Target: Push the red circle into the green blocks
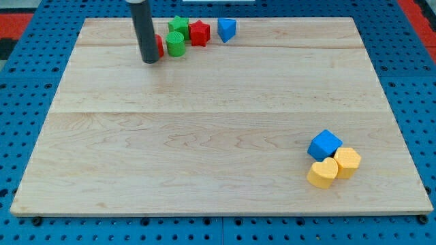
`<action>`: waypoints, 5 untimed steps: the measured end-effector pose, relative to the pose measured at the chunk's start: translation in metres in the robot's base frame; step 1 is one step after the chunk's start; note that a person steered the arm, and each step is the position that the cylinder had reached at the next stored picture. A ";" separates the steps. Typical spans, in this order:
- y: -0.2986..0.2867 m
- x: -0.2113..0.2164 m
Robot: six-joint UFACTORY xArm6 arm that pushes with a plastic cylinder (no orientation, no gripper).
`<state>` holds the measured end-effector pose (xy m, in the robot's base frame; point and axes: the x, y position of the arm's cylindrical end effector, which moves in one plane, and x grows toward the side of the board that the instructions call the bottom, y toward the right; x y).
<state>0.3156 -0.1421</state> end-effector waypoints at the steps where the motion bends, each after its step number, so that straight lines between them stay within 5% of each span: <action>1: -0.010 -0.010; 5: 0.033 -0.037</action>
